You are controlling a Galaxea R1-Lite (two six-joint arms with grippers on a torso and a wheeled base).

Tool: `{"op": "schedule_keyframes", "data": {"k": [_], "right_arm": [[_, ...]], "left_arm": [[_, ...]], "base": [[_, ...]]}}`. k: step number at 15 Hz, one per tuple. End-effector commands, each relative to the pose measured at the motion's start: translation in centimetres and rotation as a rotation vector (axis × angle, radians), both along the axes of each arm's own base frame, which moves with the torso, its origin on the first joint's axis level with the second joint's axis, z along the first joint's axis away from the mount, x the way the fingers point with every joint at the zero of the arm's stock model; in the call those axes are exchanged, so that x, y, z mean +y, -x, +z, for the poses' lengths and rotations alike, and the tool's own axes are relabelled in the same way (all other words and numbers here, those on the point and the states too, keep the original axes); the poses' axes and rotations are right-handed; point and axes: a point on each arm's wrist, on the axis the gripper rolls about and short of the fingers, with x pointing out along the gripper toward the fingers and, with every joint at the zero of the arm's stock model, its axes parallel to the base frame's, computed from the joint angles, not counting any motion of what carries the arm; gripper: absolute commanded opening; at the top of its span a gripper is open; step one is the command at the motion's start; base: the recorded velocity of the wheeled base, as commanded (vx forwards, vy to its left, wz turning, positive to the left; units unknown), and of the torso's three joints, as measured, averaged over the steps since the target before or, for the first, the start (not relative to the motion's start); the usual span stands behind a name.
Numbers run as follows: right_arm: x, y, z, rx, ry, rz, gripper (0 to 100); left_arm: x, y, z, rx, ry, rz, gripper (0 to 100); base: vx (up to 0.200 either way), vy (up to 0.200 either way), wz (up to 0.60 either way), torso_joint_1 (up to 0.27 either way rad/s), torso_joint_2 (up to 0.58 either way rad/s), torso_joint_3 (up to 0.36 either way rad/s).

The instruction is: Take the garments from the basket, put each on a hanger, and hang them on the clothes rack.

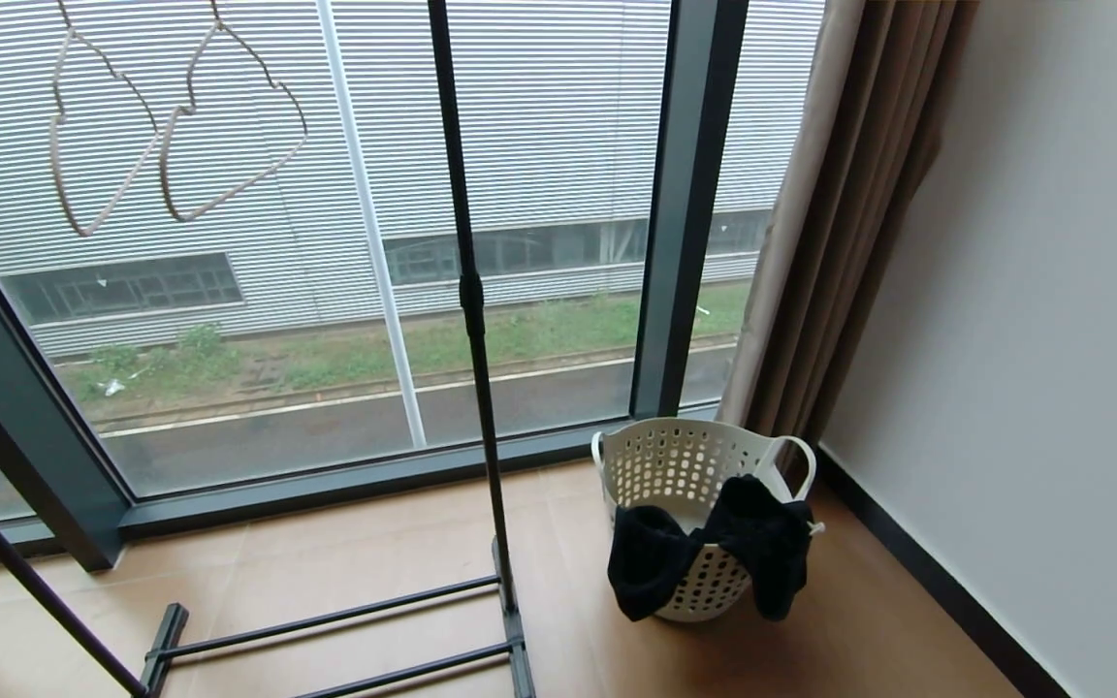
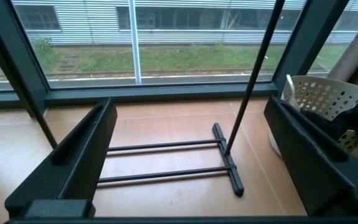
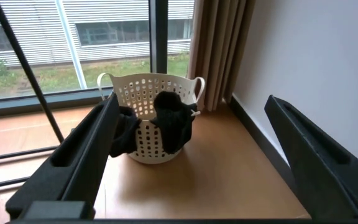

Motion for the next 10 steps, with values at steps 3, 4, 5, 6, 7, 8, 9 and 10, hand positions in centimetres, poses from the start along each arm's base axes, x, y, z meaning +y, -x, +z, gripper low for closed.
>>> {"op": "schedule_keyframes", "data": {"k": [3, 4, 5, 6, 7, 8, 9, 10], "right_arm": [[0.00, 0.00, 0.02, -0.001, 0.000, 0.000, 100], [0.00, 0.00, 0.02, -0.001, 0.000, 0.000, 100], [0.00, 0.00, 0.02, -0.001, 0.000, 0.000, 100], [0.00, 0.00, 0.02, -0.001, 0.000, 0.001, 100], [0.00, 0.00, 0.02, -0.001, 0.000, 0.000, 100], [0.00, 0.00, 0.02, -0.001, 0.000, 0.000, 100], [0.00, 0.00, 0.02, -0.001, 0.000, 0.000, 100], [0.00, 0.00, 0.02, -0.001, 0.000, 0.000, 100]], "left_arm": [[0.00, -0.01, 0.01, 0.001, 0.000, 0.000, 100], [0.00, -0.01, 0.01, 0.001, 0.000, 0.000, 100], [0.00, -0.01, 0.01, 0.001, 0.000, 0.000, 100], [0.00, -0.01, 0.01, 0.001, 0.000, 0.000, 100], [0.00, -0.01, 0.01, 0.001, 0.002, 0.000, 100], [0.00, -0.01, 0.01, 0.001, 0.002, 0.000, 100], [0.00, -0.01, 0.01, 0.001, 0.002, 0.000, 100], [0.00, -0.01, 0.01, 0.001, 0.002, 0.000, 100]], "base": [[0.133, -0.067, 0.00, 0.010, 0.00, 0.001], [0.200, 0.000, 0.00, -0.002, 0.01, 0.007], [0.200, 0.000, 0.00, -0.002, 0.00, 0.007], [0.000, 0.000, 0.00, 0.000, 0.00, 0.000], [0.000, 0.000, 0.00, 0.000, 0.00, 0.000], [0.000, 0.000, 0.00, 0.000, 0.00, 0.000], [0.000, 0.000, 0.00, 0.000, 0.00, 0.000], [0.000, 0.000, 0.00, 0.000, 0.00, 0.000]]}}
